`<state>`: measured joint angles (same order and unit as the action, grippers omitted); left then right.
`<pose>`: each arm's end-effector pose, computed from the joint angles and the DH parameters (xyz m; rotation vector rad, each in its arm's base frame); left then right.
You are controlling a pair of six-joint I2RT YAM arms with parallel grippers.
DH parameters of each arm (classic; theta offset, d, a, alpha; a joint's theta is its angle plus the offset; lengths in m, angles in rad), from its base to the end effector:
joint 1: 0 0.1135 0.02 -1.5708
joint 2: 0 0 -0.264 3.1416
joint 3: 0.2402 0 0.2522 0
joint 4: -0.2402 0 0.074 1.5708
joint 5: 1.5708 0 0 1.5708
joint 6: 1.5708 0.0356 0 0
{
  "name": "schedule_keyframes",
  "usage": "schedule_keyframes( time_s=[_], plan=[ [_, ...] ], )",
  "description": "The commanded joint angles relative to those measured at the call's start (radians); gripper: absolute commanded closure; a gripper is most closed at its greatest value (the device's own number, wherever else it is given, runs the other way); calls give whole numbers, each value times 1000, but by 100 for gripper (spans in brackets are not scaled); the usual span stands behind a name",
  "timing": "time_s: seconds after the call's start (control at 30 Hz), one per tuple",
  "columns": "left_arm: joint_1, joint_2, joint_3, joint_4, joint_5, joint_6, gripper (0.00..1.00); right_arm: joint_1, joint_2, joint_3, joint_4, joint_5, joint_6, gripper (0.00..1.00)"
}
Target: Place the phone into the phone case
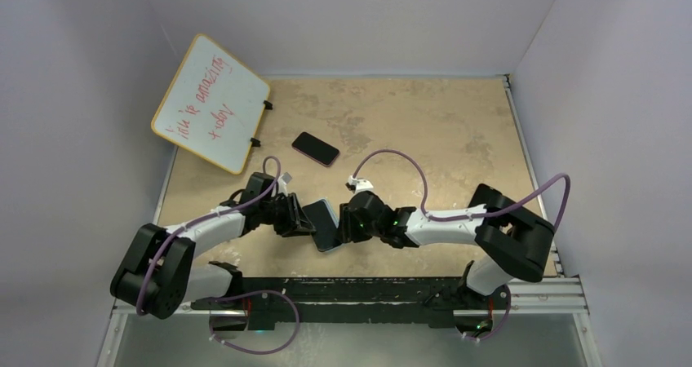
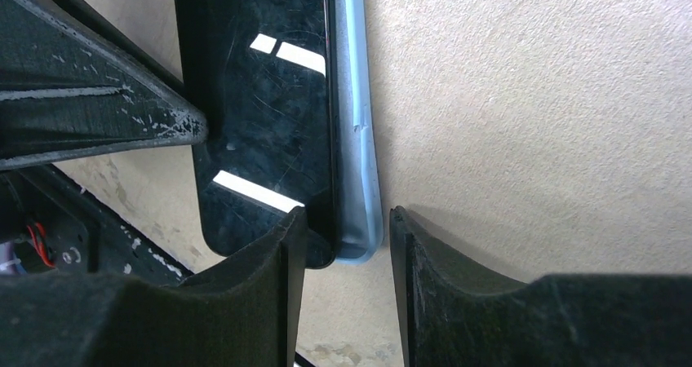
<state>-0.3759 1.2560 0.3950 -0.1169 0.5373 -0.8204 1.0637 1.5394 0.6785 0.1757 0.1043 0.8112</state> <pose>0.1811 -0.0910 0.1311 -0.3795 2.7254 -1.0955 0.1497 0.2618 0.1615 -0.2438 2.3941 0.8452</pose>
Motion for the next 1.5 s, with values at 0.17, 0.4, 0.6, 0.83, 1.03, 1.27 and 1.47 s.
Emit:
schedule_keyframes(
  time_s=[0.17, 0.4, 0.6, 0.83, 1.03, 1.27, 1.47],
  plan=[
    [-9, 13, 22, 58, 16, -23, 75, -1, 19, -8, 61, -55, 50, 60],
    [-15, 21, 21, 63, 16, -27, 76, 39, 23, -18, 90, -99, 144, 62],
    [-22, 19, 26, 67, 30, -39, 76, 69, -21, -35, 67, -47, 217, 66],
    [-24, 13, 109, -102, -11, 36, 61, 88, -50, -36, -3, 50, 258, 68],
    [-25, -16, 180, -277, -49, 96, 52, 88, -56, -29, -51, 43, 257, 66],
    [-44, -11, 192, -391, -15, 145, 48, 88, -39, -16, -26, 45, 241, 65],
    [-53, -28, 98, -249, 104, 74, 54, 87, -21, -17, -19, 38, 239, 66]
  ],
)
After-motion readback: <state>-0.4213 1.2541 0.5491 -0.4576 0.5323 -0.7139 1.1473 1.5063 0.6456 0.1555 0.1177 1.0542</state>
